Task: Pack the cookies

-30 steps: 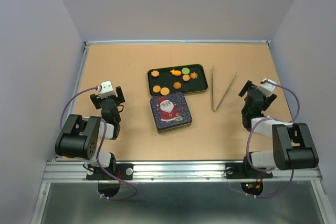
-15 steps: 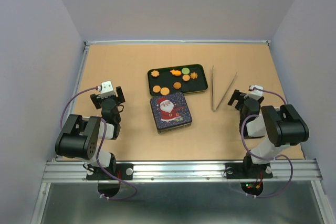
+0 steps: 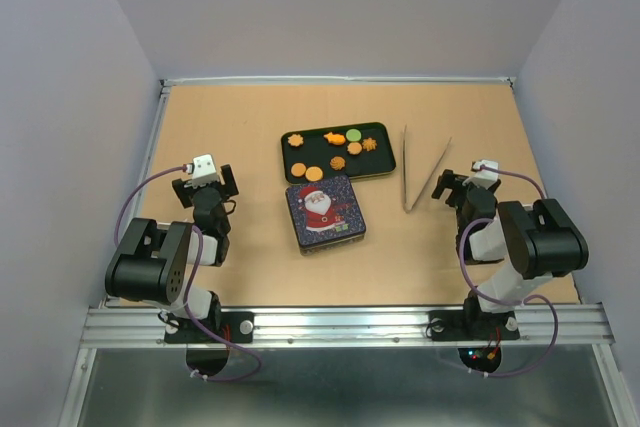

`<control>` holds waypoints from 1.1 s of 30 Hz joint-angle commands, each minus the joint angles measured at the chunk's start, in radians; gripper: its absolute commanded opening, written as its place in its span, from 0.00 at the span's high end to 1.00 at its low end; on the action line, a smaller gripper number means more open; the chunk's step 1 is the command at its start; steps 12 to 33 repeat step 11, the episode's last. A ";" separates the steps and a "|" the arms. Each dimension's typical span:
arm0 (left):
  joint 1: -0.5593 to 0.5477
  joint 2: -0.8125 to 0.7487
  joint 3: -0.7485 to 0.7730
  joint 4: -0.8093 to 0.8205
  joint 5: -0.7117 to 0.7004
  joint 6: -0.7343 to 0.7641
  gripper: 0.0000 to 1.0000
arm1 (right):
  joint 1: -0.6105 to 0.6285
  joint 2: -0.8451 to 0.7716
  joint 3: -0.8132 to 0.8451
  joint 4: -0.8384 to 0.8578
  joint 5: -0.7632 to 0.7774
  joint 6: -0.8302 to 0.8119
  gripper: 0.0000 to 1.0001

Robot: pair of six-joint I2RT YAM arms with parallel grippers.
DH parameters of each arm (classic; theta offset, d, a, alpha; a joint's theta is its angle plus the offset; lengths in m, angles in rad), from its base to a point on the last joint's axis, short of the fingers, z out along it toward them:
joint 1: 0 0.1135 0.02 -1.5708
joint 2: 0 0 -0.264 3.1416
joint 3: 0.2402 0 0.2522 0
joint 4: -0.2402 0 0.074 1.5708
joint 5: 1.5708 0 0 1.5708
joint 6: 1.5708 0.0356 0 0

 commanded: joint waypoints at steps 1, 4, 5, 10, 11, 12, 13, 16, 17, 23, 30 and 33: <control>-0.002 -0.010 0.019 0.317 -0.010 0.019 0.01 | -0.002 -0.017 0.013 0.090 -0.006 -0.021 0.00; -0.004 -0.011 0.017 0.317 -0.011 0.020 0.01 | -0.001 -0.015 0.014 0.090 -0.007 -0.021 0.00; -0.004 -0.011 0.017 0.317 -0.011 0.020 0.01 | -0.001 -0.013 0.013 0.090 -0.007 -0.021 0.00; -0.006 -0.011 0.017 0.317 -0.013 0.019 0.01 | 0.001 -0.018 0.008 0.092 -0.101 -0.059 0.00; -0.006 -0.011 0.017 0.319 -0.013 0.020 0.01 | 0.001 -0.018 0.008 0.093 -0.101 -0.059 0.00; -0.006 -0.011 0.017 0.319 -0.013 0.020 0.01 | 0.001 -0.018 0.008 0.093 -0.101 -0.059 0.00; -0.006 -0.011 0.017 0.319 -0.013 0.020 0.01 | 0.001 -0.018 0.008 0.093 -0.101 -0.059 0.00; -0.006 -0.011 0.017 0.319 -0.013 0.020 0.01 | 0.001 -0.018 0.008 0.093 -0.101 -0.059 0.00; -0.006 -0.011 0.017 0.319 -0.013 0.020 0.01 | 0.001 -0.018 0.008 0.093 -0.101 -0.059 0.00; -0.006 -0.011 0.017 0.319 -0.013 0.020 0.01 | 0.001 -0.018 0.008 0.093 -0.101 -0.059 0.00; -0.006 -0.011 0.017 0.319 -0.013 0.020 0.01 | 0.001 -0.018 0.008 0.093 -0.101 -0.059 0.00; -0.006 -0.011 0.017 0.319 -0.013 0.020 0.01 | 0.001 -0.018 0.008 0.093 -0.101 -0.059 0.00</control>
